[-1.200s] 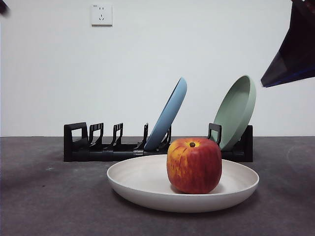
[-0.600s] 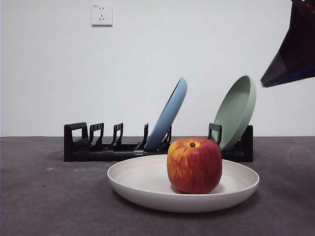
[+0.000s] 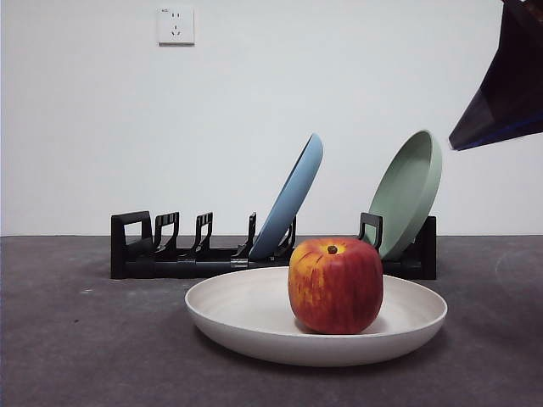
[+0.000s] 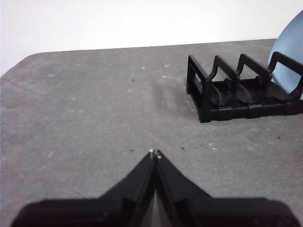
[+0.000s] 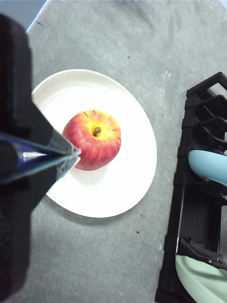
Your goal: Take the yellow plate from the plate rack,put the plate on the table,take the apple from the table,put the apple in the plate
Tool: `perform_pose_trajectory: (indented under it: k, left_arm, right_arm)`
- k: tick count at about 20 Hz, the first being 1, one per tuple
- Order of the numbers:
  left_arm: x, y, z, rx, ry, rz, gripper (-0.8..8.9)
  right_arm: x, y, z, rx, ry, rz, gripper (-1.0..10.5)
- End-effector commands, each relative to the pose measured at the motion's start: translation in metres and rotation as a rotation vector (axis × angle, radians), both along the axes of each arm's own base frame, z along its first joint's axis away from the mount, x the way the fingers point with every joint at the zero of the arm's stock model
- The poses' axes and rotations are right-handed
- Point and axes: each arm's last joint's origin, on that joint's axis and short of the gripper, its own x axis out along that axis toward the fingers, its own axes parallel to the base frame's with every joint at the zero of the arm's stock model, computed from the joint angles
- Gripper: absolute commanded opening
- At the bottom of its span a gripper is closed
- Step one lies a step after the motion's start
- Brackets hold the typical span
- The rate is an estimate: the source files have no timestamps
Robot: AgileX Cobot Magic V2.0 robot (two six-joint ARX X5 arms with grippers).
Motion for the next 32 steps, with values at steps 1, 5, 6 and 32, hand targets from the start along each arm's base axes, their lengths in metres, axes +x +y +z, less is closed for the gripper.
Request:
perform_pose_trajectory:
  k: [1, 5, 6, 32]
  left_arm:
    - [0.001, 0.000, -0.004, -0.040, 0.011, -0.007, -0.03]
    - [0.001, 0.000, -0.004, -0.040, 0.008, -0.006, -0.03]
    - [0.001, 0.000, -0.004, -0.040, 0.008, -0.006, -0.03]
    - [0.001, 0.000, -0.004, -0.040, 0.008, -0.006, -0.03]
  right_arm:
    - [0.000, 0.000, -0.002, 0.006, 0.003, -0.006, 0.0]
    - [0.000, 0.000, -0.002, 0.006, 0.003, -0.006, 0.0]
    - [0.000, 0.000, -0.002, 0.006, 0.003, -0.006, 0.0]
    - [-0.021, -0.081, -0.028, -0.028, -0.493, -0.263, 0.0]
